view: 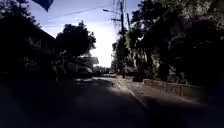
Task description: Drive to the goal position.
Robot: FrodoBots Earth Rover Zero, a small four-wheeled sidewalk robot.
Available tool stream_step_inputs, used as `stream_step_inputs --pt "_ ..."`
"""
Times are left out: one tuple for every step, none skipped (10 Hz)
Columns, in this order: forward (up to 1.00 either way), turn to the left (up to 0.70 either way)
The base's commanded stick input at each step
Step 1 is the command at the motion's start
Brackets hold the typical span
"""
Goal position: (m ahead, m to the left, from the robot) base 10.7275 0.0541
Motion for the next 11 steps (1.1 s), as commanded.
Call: stream_step_inputs --pt "0.85 0.0" --pt "0.85 0.0" --pt "0.85 0.0" --pt "0.85 0.0" --pt "0.85 0.0" --pt "0.85 0.0" --pt "0.85 0.0" --pt "0.85 0.0" --pt "0.85 0.0" --pt "0.85 0.0" --pt "0.85 0.0"
